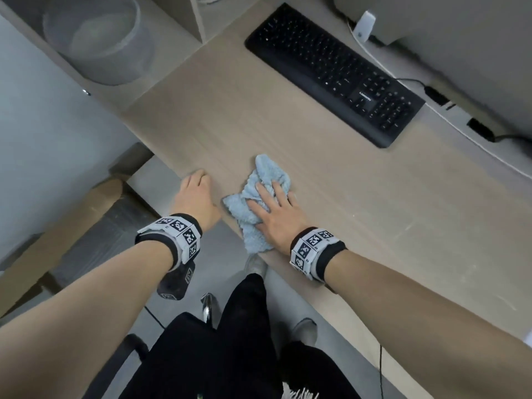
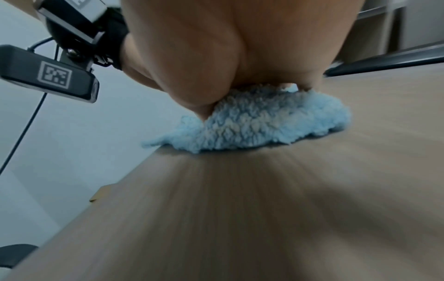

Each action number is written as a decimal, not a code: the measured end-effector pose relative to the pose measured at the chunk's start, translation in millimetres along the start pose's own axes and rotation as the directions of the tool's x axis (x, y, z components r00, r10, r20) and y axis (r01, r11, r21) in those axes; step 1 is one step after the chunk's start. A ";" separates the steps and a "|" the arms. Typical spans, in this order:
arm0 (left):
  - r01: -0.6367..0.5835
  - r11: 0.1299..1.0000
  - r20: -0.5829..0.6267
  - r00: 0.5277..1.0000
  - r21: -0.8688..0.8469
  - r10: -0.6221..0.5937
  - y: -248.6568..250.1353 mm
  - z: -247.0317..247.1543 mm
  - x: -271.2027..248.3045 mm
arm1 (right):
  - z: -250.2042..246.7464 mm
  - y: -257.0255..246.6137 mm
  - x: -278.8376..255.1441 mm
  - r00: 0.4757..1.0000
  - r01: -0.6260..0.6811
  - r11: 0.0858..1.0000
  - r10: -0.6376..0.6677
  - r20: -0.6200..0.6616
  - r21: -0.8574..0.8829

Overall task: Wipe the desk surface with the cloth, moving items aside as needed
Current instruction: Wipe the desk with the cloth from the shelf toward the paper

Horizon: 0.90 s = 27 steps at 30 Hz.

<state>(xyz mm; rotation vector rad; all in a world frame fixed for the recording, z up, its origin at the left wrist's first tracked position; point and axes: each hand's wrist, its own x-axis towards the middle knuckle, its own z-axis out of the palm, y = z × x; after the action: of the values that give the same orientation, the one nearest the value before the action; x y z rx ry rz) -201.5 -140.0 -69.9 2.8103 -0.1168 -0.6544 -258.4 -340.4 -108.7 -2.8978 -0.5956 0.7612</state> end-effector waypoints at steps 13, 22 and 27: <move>-0.322 0.925 0.200 0.938 0.202 0.283 121.8 51.8 -16.2 | 44.5 135.4 -171.1 0.670 -0.716 0.609 0.737 0.092 0.341; -0.339 0.901 0.193 0.936 0.271 0.294 133.0 45.7 -4.4 | 47.2 70.6 -146.0 0.908 -0.417 0.881 0.417 0.050 0.224; -0.310 0.920 0.156 0.948 0.241 0.278 146.6 29.2 12.8 | 55.3 136.7 -188.1 0.719 -0.659 0.653 0.693 0.059 0.373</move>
<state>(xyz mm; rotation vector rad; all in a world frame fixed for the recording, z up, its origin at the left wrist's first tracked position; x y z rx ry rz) -206.0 -289.8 -62.1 2.9068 -0.6838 -0.7810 -388.4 -540.5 -95.9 -2.7151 0.6510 0.6867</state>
